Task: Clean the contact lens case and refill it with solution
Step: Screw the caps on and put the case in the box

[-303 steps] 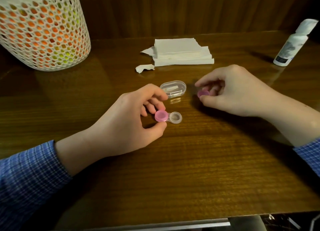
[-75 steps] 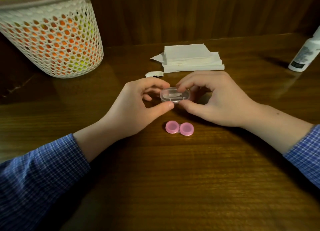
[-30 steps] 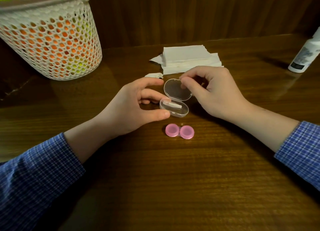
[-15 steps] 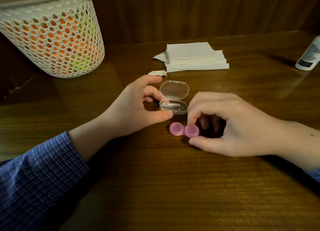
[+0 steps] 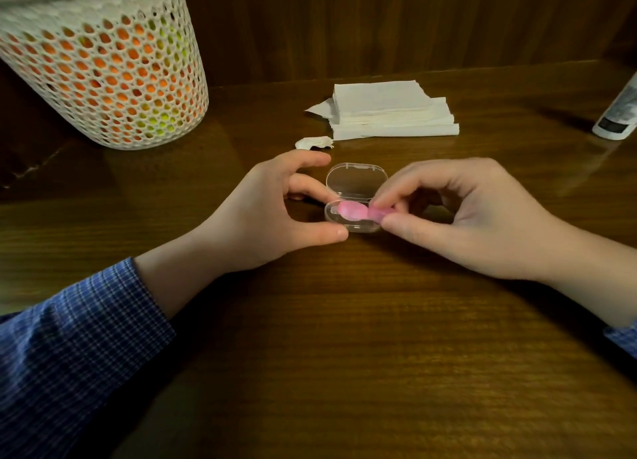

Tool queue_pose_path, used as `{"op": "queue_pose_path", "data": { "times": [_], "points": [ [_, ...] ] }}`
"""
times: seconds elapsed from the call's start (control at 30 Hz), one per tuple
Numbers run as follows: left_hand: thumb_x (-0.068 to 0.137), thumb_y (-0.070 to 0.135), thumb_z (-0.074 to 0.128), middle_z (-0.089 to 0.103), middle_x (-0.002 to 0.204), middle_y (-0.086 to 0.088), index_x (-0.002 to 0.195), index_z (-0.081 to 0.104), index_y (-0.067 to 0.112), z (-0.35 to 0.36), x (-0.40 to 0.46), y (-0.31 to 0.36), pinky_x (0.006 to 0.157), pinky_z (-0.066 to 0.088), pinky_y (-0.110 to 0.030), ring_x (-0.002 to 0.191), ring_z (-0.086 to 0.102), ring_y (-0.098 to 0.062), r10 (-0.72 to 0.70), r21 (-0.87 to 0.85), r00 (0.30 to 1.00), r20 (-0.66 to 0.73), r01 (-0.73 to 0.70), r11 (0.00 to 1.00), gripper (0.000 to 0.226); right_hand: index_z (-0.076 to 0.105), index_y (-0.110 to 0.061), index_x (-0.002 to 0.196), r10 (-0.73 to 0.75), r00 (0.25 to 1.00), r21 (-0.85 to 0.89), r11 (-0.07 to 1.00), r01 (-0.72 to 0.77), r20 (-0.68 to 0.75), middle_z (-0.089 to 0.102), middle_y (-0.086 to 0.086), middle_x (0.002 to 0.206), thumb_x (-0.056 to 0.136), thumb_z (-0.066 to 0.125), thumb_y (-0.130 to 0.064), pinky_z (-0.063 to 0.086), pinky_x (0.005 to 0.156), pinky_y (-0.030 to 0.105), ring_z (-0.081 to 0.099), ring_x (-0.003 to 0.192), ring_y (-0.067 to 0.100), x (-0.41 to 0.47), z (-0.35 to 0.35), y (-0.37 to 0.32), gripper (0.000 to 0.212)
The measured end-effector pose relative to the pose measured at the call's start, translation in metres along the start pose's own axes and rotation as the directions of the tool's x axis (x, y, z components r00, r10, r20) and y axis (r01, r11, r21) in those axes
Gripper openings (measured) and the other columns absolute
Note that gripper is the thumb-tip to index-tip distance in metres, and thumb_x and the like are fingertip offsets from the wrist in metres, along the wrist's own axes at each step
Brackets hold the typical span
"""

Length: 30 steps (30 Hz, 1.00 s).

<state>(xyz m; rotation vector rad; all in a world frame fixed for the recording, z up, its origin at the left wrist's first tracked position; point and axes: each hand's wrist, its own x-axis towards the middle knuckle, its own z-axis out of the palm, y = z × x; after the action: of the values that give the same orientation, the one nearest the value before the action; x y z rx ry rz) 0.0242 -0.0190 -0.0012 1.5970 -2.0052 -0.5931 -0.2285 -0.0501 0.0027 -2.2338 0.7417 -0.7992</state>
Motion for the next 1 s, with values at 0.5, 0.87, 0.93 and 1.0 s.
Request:
{"op": "queue_pose_path", "data": {
  "times": [0.5, 0.87, 0.93, 1.0],
  "points": [
    [0.068, 0.058, 0.081, 0.074, 0.111, 0.025, 0.143, 0.052, 0.033, 0.002, -0.001, -0.001, 0.114, 0.035, -0.032, 0.128, 0.057, -0.001, 0.005, 0.009, 1.0, -0.023, -0.005, 1.0, 0.085, 0.078, -0.024, 0.113, -0.054, 0.998, -0.351, 0.934, 0.062, 0.034, 0.073, -0.011, 0.103, 0.092, 0.06, -0.035, 0.057, 0.083, 0.034, 0.065, 0.096, 0.007, 0.004, 0.011, -0.007, 0.029],
    [0.067, 0.061, 0.08, 0.071, 0.104, 0.038, 0.147, 0.048, 0.032, 0.002, 0.001, -0.003, 0.103, 0.033, -0.014, 0.117, 0.056, 0.015, 0.026, 0.021, 0.999, -0.026, -0.025, 0.999, 0.091, 0.079, -0.024, 0.108, -0.054, 0.998, -0.327, 0.943, 0.057, 0.016, 0.068, -0.009, 0.101, 0.092, 0.061, -0.031, 0.058, 0.079, 0.036, 0.063, 0.093, 0.007, 0.002, 0.013, -0.004, 0.026],
    [0.068, 0.059, 0.082, 0.07, 0.105, 0.039, 0.147, 0.048, 0.032, 0.002, 0.001, -0.004, 0.096, 0.035, -0.009, 0.116, 0.054, 0.019, 0.043, 0.014, 0.999, -0.015, -0.043, 0.999, 0.09, 0.078, -0.026, 0.114, -0.046, 0.998, -0.338, 0.94, 0.055, 0.034, 0.066, -0.011, 0.104, 0.092, 0.059, -0.034, 0.057, 0.08, 0.036, 0.062, 0.097, 0.008, 0.002, 0.012, -0.005, 0.029],
    [0.067, 0.061, 0.08, 0.071, 0.106, 0.037, 0.147, 0.048, 0.032, 0.002, 0.001, -0.004, 0.091, 0.038, -0.001, 0.116, 0.056, 0.018, 0.062, -0.001, 0.998, -0.007, -0.062, 0.998, 0.091, 0.076, -0.028, 0.118, -0.04, 0.996, -0.379, 0.923, 0.07, 0.084, 0.062, -0.012, 0.106, 0.093, 0.057, -0.037, 0.056, 0.081, 0.034, 0.059, 0.099, 0.008, 0.002, 0.013, -0.006, 0.033]
  ]
}}
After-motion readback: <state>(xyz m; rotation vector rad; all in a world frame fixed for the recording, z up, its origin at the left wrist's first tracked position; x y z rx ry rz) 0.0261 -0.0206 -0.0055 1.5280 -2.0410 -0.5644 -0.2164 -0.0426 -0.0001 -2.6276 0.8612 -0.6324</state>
